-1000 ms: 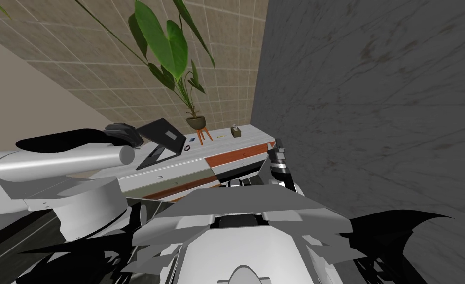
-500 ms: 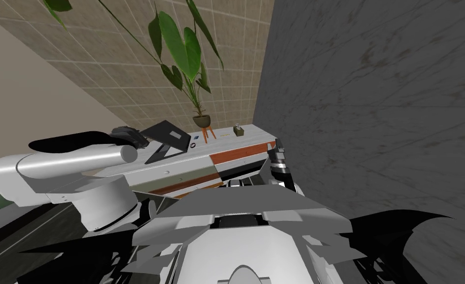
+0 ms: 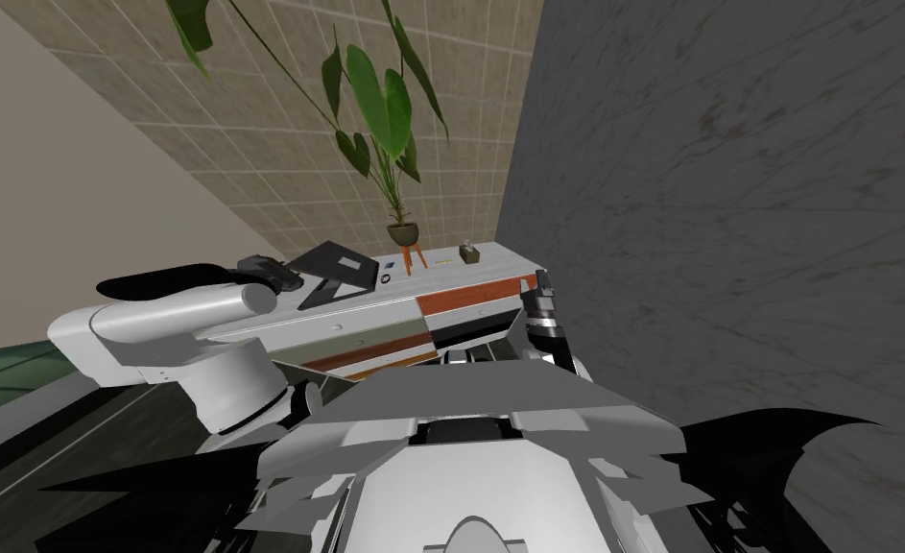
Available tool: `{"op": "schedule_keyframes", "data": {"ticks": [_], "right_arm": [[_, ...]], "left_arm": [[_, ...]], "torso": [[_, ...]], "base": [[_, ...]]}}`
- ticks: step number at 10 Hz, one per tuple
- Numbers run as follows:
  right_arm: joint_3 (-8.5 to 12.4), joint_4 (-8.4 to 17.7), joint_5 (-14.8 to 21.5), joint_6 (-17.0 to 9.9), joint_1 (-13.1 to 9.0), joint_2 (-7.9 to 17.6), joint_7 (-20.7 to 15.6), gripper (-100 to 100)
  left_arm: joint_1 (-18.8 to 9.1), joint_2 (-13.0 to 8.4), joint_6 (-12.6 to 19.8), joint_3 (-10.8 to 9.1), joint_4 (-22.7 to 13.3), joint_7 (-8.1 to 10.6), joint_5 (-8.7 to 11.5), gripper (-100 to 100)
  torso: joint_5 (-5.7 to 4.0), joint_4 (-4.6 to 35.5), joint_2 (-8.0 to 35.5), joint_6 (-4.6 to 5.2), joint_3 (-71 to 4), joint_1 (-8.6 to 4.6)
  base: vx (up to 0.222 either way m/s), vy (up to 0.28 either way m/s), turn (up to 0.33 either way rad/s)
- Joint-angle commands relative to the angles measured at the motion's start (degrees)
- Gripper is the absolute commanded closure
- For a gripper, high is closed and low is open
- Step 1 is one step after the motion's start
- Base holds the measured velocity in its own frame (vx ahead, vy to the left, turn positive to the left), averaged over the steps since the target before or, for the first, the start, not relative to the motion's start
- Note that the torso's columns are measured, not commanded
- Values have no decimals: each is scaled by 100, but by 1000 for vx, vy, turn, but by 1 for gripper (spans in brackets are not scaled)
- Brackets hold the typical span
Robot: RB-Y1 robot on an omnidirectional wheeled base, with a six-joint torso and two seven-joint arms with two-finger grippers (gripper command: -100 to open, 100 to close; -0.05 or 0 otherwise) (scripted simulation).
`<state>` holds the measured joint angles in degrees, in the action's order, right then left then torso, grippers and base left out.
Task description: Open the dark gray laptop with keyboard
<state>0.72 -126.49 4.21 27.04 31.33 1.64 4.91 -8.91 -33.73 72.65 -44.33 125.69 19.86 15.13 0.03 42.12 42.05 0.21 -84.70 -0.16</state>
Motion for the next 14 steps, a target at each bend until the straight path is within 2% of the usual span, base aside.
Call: {"op": "schedule_keyframes", "data": {"ticks": [1,4,5,12,13,14], "right_arm": [[0,0,0,0,0,0,0,0],[0,0,0,0,0,0,0,0],[0,0,0,0,0,0,0,0],[0,0,0,0,1,0,0,0],[0,0,0,0,1,0,0,0],[0,0,0,0,1,0,0,0]], "left_arm": [[-57,252,-178,-38,-202,157,98,100],[-141,613,-441,-91,-481,365,240,100],[-122,488,-185,-138,-260,353,245,-100],[-200,111,991,-511,622,610,496,-100],[-200,111,1025,-511,622,610,496,-100],[-211,57,1198,-564,748,646,532,-100]], "torso": [[-11,8,1,-8,-2,-8],[3,10,11,-14,5,26],[-1,12,11,-16,4,22],[-9,23,36,-24,21,9],[-10,23,33,-23,18,10],[-8,21,33,-23,18,9]], "base": [[-38,43,67],[-42,49,33],[-6,28,-14],[41,27,-24],[23,21,-6],[18,13,-15]]}}
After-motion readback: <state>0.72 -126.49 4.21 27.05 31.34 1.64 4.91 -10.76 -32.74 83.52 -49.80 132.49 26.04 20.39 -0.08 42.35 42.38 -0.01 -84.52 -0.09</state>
